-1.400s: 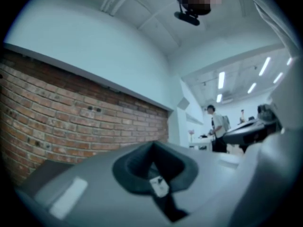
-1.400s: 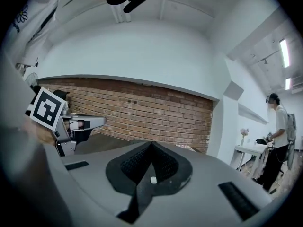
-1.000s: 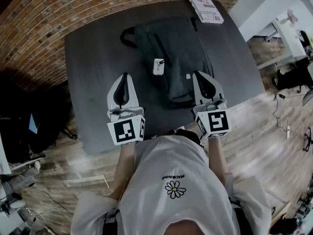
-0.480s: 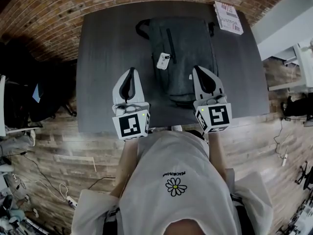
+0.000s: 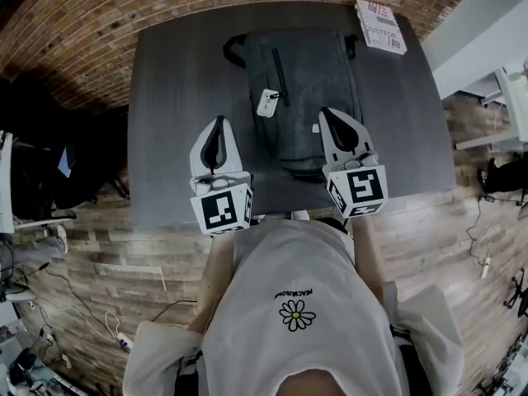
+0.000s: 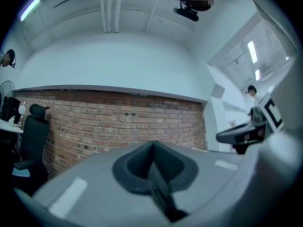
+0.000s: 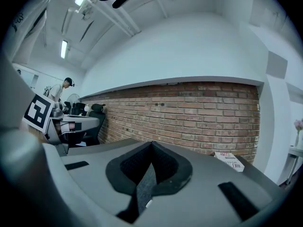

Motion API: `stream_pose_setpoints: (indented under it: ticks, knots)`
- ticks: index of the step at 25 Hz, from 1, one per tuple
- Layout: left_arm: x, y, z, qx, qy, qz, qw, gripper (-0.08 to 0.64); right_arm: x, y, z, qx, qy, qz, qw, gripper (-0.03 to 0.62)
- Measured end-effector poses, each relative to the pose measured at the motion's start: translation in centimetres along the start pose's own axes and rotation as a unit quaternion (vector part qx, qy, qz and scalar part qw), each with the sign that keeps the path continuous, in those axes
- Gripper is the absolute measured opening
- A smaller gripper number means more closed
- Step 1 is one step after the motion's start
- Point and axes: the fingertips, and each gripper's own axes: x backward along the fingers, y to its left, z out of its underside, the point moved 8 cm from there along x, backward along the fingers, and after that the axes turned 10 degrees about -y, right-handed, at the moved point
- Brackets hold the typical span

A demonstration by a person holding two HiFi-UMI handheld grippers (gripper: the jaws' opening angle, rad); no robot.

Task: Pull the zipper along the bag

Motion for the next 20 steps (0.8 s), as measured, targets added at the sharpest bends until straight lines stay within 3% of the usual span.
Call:
stream_pose_setpoints:
  ticks: [5, 7, 10, 15, 20]
  knots:
    - [-1.1, 0.9, 2.1, -0.002, 0.017, 0.016, 0.9997, 0.012, -1.3, -0.5, 1.5, -0.002, 0.020, 0.004, 1.000, -0.002]
    - [-2.3, 1.5, 3.8, 0.007, 0.031, 0.038, 0.9988, 0.113, -1.8, -0.5, 1.9, -0.003, 0.026, 0.004, 1.000, -0.002]
    - [-4.0, 2.3, 7.0, 0.001, 0.064, 0.071, 0.9954, 0.117, -2.9, -0.2, 3.0, -0.001, 0.039, -0.006, 0.999, -0.002]
    - [-6.0, 3.0, 13.2, -0.045, 0.166, 0.105, 0.9796, 0.113, -4.8, 0.4, 5.1, 0.002, 0.074, -0.023, 0.997, -0.002]
    - [-7.8, 2.7, 17.2, -0.065, 0.216, 0.158, 0.9614, 0.100, -6.4, 0.6, 7.4, 0.007, 0.118, -0.017, 0.993, -0.002]
